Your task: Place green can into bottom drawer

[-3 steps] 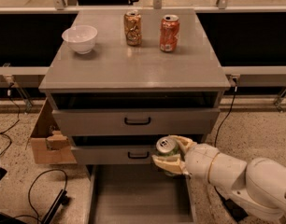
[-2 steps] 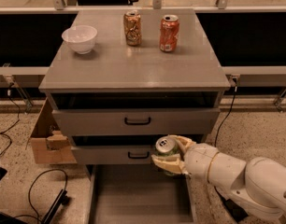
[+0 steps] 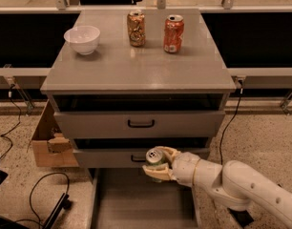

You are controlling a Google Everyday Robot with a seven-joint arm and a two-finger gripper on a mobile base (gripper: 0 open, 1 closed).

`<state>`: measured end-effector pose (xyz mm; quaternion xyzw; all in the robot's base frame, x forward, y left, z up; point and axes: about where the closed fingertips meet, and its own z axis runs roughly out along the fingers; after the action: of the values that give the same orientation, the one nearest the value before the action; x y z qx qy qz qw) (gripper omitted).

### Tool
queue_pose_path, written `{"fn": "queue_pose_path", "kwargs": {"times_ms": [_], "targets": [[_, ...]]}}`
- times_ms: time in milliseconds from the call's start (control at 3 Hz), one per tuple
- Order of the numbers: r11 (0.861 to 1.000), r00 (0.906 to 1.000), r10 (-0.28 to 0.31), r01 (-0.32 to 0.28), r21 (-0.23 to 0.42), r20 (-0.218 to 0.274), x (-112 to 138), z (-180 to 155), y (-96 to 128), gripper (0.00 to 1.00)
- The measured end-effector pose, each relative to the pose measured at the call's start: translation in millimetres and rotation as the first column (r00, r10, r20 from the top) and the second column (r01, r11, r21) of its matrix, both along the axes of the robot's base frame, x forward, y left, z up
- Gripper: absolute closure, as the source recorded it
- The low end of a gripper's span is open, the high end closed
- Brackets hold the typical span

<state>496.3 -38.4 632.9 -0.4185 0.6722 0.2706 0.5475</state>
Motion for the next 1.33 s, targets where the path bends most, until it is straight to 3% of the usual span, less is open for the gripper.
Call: {"fn": "queue_pose_path", "kwargs": {"times_ms": [333, 667, 1000, 1333], "targets": [[0.988, 0.9896, 0.14, -0.142, 0.064, 0.034, 27.7, -81.7, 27.6, 1.0], [0.976, 0.9822, 0.184, -0.187, 0.109, 0.035, 47.6, -139.3, 37.7, 1.0], [0.976, 0.9821, 0.185, -0.188, 0.109, 0.035, 47.3, -139.0, 38.0, 1.0], [0.959, 0.9697, 0.242, -0.244, 0.143, 0.037, 45.7, -157.2, 58.3, 1.0]]}}
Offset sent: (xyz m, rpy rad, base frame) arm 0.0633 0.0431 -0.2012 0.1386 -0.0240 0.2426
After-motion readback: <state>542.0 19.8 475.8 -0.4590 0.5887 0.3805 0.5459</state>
